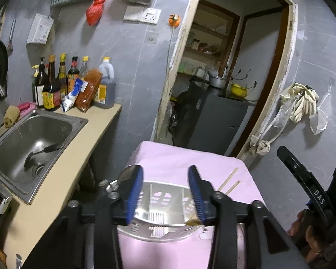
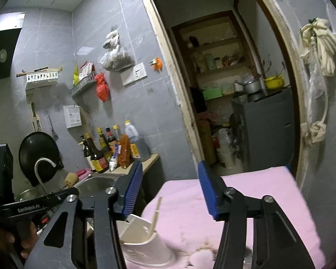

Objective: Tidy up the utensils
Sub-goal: 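Withdraw both tools from the holder back over the remaining utensils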

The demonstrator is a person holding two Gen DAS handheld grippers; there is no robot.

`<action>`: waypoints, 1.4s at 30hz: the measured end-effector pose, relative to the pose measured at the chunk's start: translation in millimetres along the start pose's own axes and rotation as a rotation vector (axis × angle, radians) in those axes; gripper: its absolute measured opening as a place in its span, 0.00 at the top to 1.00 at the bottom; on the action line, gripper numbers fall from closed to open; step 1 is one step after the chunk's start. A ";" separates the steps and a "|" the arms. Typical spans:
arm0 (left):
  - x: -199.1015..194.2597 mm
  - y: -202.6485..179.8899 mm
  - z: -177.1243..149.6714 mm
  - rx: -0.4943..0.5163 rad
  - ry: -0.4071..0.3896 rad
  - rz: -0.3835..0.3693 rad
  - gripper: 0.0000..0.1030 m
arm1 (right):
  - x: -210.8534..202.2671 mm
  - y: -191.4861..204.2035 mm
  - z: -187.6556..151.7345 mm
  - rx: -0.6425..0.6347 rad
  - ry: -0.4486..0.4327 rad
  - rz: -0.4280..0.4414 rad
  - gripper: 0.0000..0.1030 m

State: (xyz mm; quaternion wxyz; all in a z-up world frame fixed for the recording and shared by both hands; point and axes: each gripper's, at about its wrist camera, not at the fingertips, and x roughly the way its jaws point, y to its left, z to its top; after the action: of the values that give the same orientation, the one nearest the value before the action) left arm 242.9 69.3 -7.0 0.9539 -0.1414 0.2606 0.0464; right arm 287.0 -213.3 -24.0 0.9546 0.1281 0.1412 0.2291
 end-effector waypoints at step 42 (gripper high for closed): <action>49.8 -173.9 -118.7 0.143 0.024 -0.051 0.04 | -86.9 -192.2 -48.9 0.001 0.179 -0.269 0.02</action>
State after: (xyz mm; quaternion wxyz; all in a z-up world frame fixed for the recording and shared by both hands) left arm 256.5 -131.0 -87.5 0.9593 -0.0799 0.2709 0.0015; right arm 273.7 -411.4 -110.5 0.9602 0.0876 0.2415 0.1096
